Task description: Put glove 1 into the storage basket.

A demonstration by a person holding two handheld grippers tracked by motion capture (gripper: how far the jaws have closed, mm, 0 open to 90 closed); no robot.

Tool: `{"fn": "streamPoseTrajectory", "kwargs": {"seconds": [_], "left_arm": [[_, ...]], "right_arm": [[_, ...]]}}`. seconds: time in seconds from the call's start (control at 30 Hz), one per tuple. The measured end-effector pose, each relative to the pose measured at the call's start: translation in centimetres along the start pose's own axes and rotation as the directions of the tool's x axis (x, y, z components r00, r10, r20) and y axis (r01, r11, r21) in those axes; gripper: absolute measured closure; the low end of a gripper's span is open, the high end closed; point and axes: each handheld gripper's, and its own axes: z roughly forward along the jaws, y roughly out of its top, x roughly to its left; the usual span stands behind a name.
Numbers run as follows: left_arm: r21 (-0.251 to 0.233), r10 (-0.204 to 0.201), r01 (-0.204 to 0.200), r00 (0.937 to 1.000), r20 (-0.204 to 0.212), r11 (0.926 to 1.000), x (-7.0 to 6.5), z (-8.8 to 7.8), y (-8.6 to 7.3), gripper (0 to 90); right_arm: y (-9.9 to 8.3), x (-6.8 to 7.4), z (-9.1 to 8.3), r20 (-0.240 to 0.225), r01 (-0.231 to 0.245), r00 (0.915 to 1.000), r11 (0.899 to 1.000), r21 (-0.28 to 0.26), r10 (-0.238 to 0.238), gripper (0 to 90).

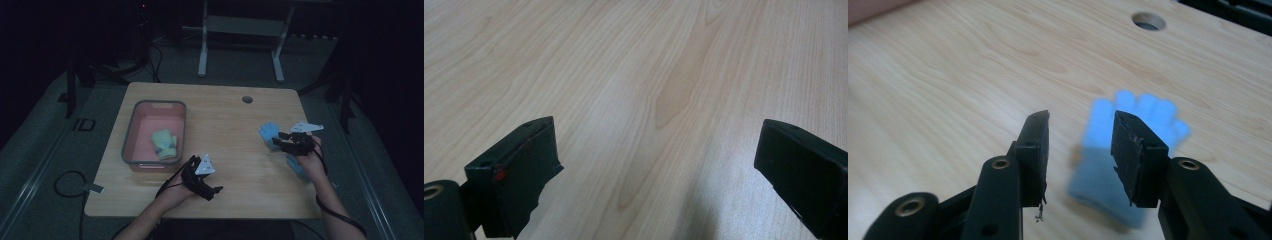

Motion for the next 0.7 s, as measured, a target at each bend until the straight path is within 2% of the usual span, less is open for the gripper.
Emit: {"fn": "streamPoseTrajectory", "kwargs": {"seconds": [0.17,0.27,0.5,0.63,0.7], "left_arm": [[-0.004,-0.018,0.018,0.9998,-0.001,0.9998,0.0,0.2,-0.9,4.0],[-0.007,-0.009,0.009,0.9999,-0.006,0.9999,-0.1,0.3,-1.1,4.0],[-0.024,-0.015,0.014,0.9996,-0.023,0.9996,-0.2,0.4,-1.4,4.0],[-0.043,-0.019,0.017,0.9994,-0.029,0.9989,-0.2,0.2,-1.5,4.0],[-0.050,-0.023,0.022,0.9992,-0.031,0.9985,-0.3,0.1,-1.5,4.0]], "right_arm": [[-0.3,-2.9,1.6,0.000,-0.038,0.9993,0.998,0.055,0.038,59.7],[-0.4,-3.9,2.8,0.005,-0.060,0.9982,0.994,0.088,0.060,60.5],[-0.3,-4.5,5.3,0.003,-0.046,0.9990,0.991,0.122,0.046,60.9],[-0.4,-4.8,6.3,-0.002,-0.061,0.9981,0.987,0.147,0.062,61.7],[-0.6,-4.8,6.8,0.005,-0.051,0.9987,0.984,0.169,0.051,62.0]]}}
